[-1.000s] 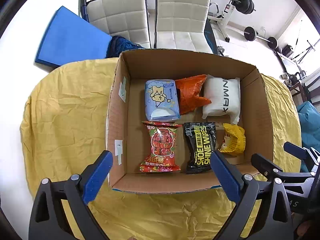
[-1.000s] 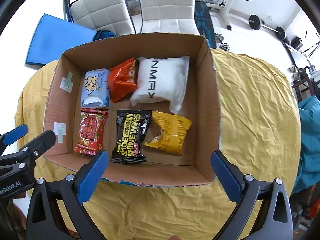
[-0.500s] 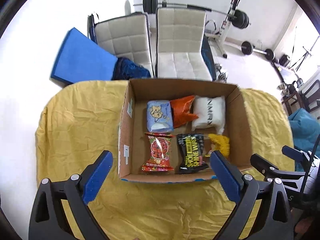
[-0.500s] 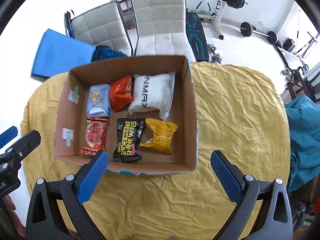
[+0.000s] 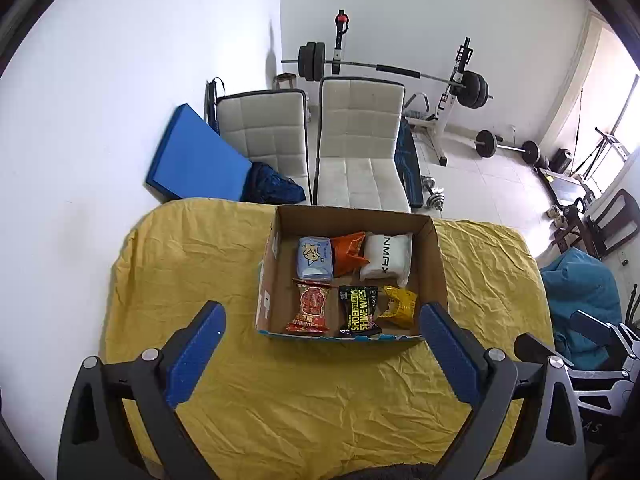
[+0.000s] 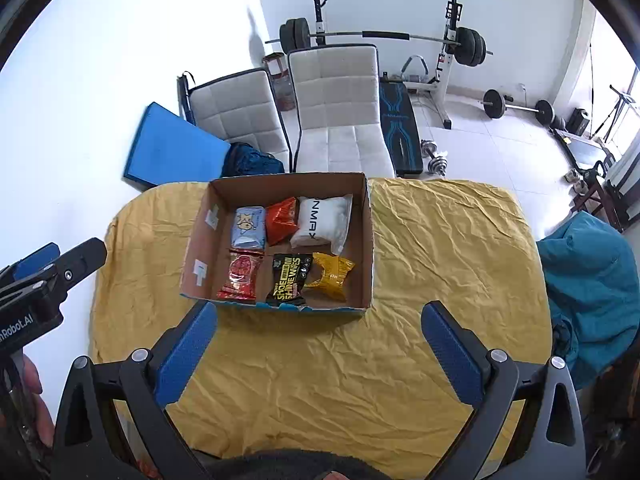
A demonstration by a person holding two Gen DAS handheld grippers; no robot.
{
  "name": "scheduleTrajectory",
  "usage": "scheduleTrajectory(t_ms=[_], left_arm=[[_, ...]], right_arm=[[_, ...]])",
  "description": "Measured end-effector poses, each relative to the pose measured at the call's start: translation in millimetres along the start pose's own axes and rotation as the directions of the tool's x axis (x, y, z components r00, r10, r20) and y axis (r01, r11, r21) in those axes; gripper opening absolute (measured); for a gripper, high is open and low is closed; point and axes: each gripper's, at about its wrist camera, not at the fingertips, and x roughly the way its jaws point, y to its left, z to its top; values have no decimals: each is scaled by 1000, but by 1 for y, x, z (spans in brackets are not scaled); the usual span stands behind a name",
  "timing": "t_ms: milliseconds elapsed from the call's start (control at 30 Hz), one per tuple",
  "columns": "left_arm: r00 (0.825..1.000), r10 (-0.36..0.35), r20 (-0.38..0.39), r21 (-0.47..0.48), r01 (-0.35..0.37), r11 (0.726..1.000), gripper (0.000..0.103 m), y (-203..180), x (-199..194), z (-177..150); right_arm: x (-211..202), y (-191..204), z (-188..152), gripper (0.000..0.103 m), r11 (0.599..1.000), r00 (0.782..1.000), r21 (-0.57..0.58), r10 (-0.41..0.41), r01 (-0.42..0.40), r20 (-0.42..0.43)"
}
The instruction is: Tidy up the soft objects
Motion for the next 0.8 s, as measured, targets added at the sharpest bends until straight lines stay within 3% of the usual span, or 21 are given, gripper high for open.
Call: scheduleTrajectory(t_ms=[400, 800], left_arm=[[1000, 1, 29, -17, 0, 1000, 100, -2, -51, -15], [999, 25, 28, -23, -24, 999, 100, -7, -49, -21]], right_arm=[[-73, 7, -17, 103, 999, 997, -43, 13, -10, 79], [-74, -8, -16, 103, 999, 994, -3, -41, 42, 98]])
